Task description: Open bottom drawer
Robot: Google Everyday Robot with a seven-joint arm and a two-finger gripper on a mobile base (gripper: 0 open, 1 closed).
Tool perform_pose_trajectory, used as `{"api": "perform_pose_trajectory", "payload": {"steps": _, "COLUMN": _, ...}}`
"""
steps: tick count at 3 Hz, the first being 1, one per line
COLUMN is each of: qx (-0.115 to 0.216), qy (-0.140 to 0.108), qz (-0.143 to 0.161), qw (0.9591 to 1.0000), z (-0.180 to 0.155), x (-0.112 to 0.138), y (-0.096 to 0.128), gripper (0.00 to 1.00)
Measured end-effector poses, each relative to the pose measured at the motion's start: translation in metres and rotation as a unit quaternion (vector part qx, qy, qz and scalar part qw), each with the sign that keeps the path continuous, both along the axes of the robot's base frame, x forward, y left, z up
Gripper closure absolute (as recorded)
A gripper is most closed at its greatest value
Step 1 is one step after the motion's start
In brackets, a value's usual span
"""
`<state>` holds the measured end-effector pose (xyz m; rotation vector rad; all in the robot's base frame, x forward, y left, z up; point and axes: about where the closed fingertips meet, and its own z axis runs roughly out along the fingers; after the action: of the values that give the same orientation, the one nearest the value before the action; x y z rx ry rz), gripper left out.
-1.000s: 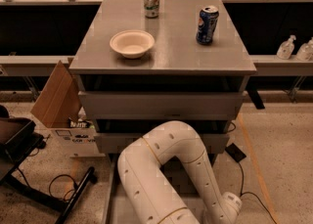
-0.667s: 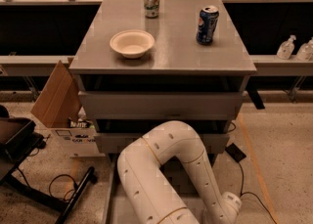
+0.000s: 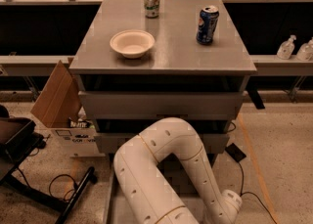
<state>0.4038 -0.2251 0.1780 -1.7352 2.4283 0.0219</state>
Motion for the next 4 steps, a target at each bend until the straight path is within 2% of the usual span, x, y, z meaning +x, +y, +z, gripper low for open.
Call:
{"api": "perform_pose_trajectory", "payload": {"steps": 1, "qx": -0.005, "qy": -0.023, "qz": 0.003, "qw": 0.9997, "z": 0.05, "x": 0.019, "y": -0.015, "gripper": 0.73}}
{"api": "perform_pose_trajectory", "payload": {"steps": 2, "qx": -0.011, "qy": -0.085, "qz": -0.001, "qw": 0.9963, "z": 0.148, "x": 0.028, "y": -0.041, "gripper": 1.0}}
{"api": "perform_pose_trajectory", "payload": {"steps": 3, "qx": 0.001, "qy": -0.15, "qz": -0.035, "qw": 0.9881, "z": 0.233, "x": 0.004, "y": -0.071, "gripper": 1.0}}
{"api": "perform_pose_trajectory", "payload": {"steps": 4, "qx": 0.028, "qy": -0.219, "qz": -0.096, "qw": 0.9705, "z": 0.31, "x": -0.036, "y": -0.106, "gripper": 1.0}}
